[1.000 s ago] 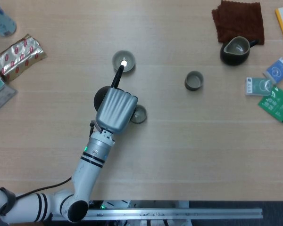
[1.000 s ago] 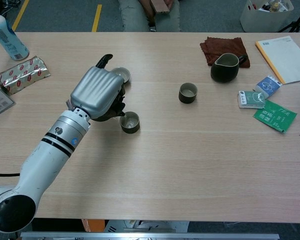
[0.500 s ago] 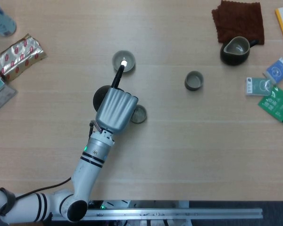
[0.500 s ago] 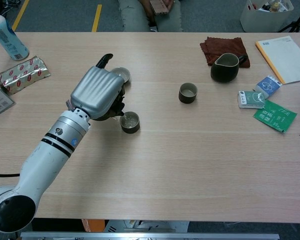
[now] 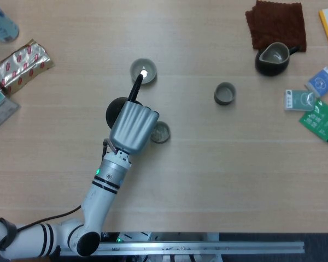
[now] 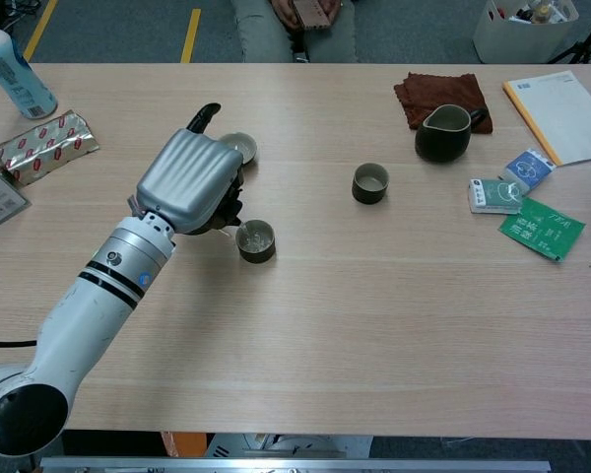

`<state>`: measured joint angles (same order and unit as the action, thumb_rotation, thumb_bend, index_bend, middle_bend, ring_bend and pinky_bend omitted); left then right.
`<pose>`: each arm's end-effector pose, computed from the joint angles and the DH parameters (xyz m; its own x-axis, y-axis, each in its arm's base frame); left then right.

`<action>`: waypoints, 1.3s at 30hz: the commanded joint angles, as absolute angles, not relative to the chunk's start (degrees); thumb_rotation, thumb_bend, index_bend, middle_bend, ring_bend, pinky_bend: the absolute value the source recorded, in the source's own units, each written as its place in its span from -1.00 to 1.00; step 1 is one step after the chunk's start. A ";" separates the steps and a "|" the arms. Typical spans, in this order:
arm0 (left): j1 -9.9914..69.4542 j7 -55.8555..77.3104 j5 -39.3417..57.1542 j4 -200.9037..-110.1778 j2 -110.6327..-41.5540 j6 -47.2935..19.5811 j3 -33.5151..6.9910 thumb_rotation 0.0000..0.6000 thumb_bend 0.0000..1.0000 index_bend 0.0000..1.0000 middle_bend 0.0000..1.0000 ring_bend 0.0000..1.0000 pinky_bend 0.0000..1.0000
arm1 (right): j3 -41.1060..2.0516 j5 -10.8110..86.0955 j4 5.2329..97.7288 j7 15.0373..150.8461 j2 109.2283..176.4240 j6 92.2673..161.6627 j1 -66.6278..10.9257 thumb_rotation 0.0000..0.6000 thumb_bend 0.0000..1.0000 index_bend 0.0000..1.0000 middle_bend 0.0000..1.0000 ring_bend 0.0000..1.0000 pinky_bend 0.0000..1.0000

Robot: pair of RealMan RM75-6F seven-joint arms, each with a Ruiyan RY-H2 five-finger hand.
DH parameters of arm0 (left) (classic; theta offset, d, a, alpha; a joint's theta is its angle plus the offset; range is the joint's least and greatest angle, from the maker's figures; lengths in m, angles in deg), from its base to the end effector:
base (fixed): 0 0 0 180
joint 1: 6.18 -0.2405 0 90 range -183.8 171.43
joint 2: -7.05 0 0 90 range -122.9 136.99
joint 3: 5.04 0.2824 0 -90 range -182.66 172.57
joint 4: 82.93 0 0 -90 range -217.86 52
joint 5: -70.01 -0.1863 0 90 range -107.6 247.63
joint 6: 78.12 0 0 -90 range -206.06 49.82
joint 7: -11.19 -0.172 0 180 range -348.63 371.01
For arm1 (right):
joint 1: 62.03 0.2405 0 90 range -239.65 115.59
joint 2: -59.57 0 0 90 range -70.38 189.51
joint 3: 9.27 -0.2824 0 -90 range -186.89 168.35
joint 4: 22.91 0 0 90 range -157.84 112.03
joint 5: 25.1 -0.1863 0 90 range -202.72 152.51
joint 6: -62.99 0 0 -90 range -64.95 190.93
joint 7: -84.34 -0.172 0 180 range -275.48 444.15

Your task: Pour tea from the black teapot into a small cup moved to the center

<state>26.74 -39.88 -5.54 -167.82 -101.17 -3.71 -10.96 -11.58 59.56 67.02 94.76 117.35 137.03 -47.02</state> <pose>-0.1199 0.2957 -0.0668 0.6203 -0.0441 0.7831 0.7034 -0.4105 -0.5803 -0.3153 -0.2646 0.2076 0.6841 -0.0731 0.7257 -0.7273 -0.1442 0.6710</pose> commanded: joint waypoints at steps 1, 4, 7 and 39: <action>26.71 -40.01 -5.76 -167.66 -101.21 -3.64 -10.97 1.00 -0.34 0.85 0.95 0.57 -0.91 | -11.64 59.54 66.96 94.71 117.37 136.95 -47.01 1.00 -0.60 -0.65 -0.69 -0.99 -0.85; 26.69 -40.07 -6.14 -167.33 -101.30 -3.52 -11.00 1.00 -0.34 0.85 0.94 0.57 -0.91 | -11.70 59.56 66.89 94.73 117.41 136.86 -47.02 1.00 -0.60 -0.65 -0.69 -0.99 -0.85; 26.65 -40.14 -6.21 -167.02 -101.44 -3.49 -11.12 1.00 -0.34 0.85 0.95 0.57 -0.91 | -11.70 59.61 66.85 94.75 117.48 136.70 -47.00 1.00 -0.60 -0.65 -0.69 -0.99 -0.85; 26.01 -36.19 -3.00 -167.98 -101.57 -5.88 -13.36 1.00 -0.34 0.85 0.94 0.57 -0.91 | -12.37 59.13 66.75 94.68 117.59 135.97 -46.87 1.00 -0.60 -0.65 -0.69 -0.99 -0.85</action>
